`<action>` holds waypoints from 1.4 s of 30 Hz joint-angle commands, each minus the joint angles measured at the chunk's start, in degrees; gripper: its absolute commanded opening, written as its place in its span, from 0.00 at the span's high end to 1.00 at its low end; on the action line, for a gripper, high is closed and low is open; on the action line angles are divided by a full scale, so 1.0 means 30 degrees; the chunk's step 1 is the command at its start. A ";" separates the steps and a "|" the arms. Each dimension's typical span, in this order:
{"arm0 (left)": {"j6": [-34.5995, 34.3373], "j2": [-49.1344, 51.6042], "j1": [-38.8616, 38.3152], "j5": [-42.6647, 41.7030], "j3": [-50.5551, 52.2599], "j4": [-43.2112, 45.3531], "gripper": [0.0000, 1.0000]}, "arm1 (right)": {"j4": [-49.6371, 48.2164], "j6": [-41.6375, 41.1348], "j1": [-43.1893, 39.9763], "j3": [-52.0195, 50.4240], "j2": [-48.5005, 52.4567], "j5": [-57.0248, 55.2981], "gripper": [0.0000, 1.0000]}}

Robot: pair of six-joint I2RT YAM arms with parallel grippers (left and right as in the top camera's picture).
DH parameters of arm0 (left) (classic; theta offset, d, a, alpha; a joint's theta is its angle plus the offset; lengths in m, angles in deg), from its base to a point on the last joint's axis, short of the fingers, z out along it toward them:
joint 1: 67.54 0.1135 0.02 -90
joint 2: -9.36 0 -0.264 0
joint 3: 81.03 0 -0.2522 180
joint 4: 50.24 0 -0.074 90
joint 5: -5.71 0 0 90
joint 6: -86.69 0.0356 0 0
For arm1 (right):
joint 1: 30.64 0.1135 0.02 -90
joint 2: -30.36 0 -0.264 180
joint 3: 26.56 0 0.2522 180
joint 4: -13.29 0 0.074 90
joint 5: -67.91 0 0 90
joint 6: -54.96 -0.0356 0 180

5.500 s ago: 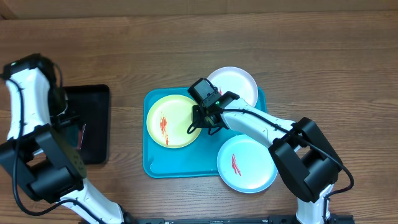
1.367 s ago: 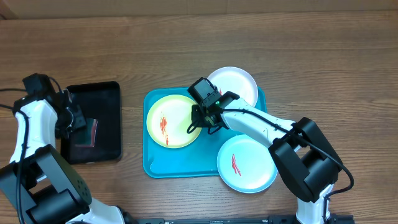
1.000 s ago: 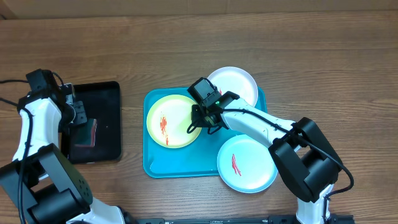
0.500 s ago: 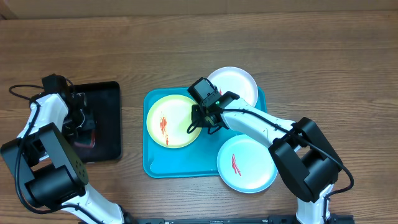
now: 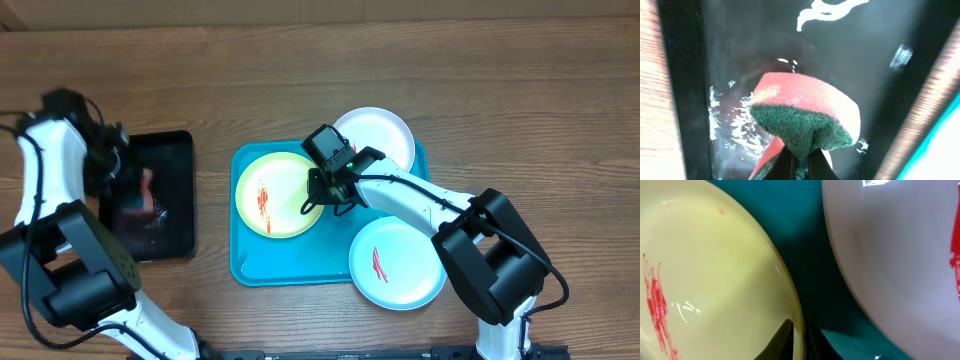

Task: Clean dirty plates on tray and stack at the side
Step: 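Scrub the yellow plate with the sponge in the left gripper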

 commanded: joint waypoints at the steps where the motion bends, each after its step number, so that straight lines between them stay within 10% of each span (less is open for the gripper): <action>1: -0.1173 -0.0131 -0.0109 -0.2732 -0.2688 -0.1734 0.96 | -0.0036 0.0029 -0.0109 0.0124 0.0262 0.0838 0.90; 14: -0.1428 -0.1902 -0.3118 -0.3344 -0.3322 -0.3388 0.96 | 0.0678 0.0714 -0.1428 0.0124 0.0270 0.4860 0.95; 27: -0.4969 -0.3228 -0.8670 -0.3242 0.2747 0.2084 0.96 | 0.0845 0.0874 -0.1792 0.0095 0.0270 0.5421 0.95; 42: -1.1985 -0.3198 -1.4112 0.7213 0.8080 0.6339 0.96 | -0.0051 0.0444 -0.1792 -0.0634 0.0270 0.4925 0.95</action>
